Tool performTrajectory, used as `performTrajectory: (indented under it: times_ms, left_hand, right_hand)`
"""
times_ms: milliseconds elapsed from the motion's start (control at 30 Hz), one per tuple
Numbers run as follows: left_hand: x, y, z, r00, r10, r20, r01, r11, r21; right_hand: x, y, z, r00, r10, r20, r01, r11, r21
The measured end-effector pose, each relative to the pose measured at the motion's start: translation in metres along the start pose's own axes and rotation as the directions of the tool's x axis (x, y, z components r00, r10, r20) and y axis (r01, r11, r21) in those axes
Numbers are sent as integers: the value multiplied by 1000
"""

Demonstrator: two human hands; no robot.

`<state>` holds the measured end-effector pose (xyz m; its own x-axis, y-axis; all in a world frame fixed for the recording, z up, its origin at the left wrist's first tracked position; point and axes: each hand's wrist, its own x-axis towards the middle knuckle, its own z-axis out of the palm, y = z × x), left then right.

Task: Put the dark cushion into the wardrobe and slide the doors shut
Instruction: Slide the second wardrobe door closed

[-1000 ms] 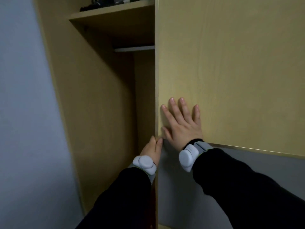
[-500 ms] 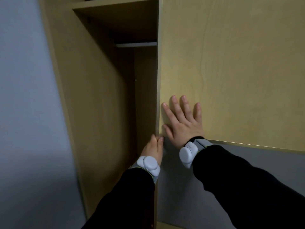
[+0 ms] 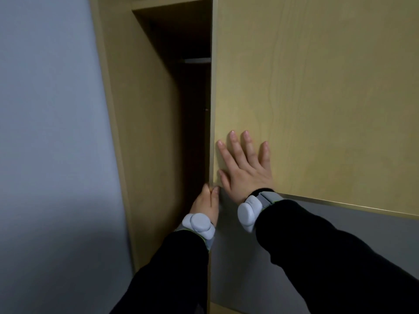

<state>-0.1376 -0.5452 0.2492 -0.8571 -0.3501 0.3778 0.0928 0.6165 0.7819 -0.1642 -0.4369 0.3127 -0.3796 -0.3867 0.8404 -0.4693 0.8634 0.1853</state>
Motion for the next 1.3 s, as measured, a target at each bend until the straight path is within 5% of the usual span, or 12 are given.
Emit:
performTrajectory:
  times_ms: [267, 367, 600, 1300]
  left_hand:
    - [3, 0, -4, 996, -84, -23, 82, 995, -56]
    - [31, -60, -63, 992, -117, -52, 113, 990, -83]
    - [44, -77, -74, 988, -150, -38, 145, 984, -100]
    - [2, -17, -24, 937, -317, -149, 280, 933, -225]
  right_hand:
    - [4, -6, 13, 1000, -8, -21, 8, 1000, 4]
    - [35, -86, 37, 997, -47, -66, 49, 998, 26]
    - [46, -107, 51, 997, -66, -48, 66, 998, -2]
    - [19, -48, 33, 993, -110, -31, 110, 994, -9]
